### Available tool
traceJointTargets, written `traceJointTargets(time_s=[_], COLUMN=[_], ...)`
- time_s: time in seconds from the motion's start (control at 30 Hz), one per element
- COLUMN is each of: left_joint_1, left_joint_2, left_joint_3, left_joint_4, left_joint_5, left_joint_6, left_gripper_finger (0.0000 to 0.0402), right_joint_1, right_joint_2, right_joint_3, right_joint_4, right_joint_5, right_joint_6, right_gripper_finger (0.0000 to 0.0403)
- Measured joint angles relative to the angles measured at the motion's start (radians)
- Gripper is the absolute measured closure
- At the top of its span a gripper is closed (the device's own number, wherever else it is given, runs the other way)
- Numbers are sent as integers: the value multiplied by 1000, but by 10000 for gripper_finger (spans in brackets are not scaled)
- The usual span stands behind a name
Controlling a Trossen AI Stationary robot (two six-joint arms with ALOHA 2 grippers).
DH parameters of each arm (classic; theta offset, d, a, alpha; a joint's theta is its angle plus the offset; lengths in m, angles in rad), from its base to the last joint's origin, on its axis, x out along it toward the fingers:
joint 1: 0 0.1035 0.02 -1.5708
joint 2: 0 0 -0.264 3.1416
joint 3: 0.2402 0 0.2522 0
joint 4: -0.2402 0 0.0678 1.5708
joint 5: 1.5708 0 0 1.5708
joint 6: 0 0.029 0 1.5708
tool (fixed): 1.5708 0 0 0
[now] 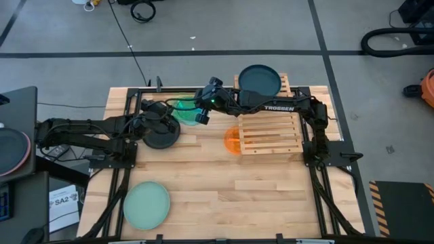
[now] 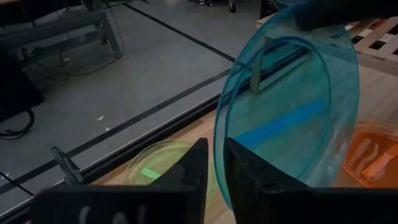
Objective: Place and stack plates onto a shelf
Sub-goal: Put the light blue plate on the shelf
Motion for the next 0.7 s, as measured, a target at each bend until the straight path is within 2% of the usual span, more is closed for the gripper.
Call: traceJointTargets(time_s=[0.37,0.7], left_joint_1=[0,0], left_joint_2=[0,0], left_joint_3=[0,0], left_joint_4=[0,-2], left_joint_5=[0,0], left_joint_6=[-3,-11], left_gripper_finger=[282,271], right_joint_1=[-2,-9], right_joint_2=[-2,-69], right_joint_3=[0,0], right_joint_4=[0,-43], right_joint_5=[70,152], right_joint_6=[0,-1], right_gripper_finger=[396,396])
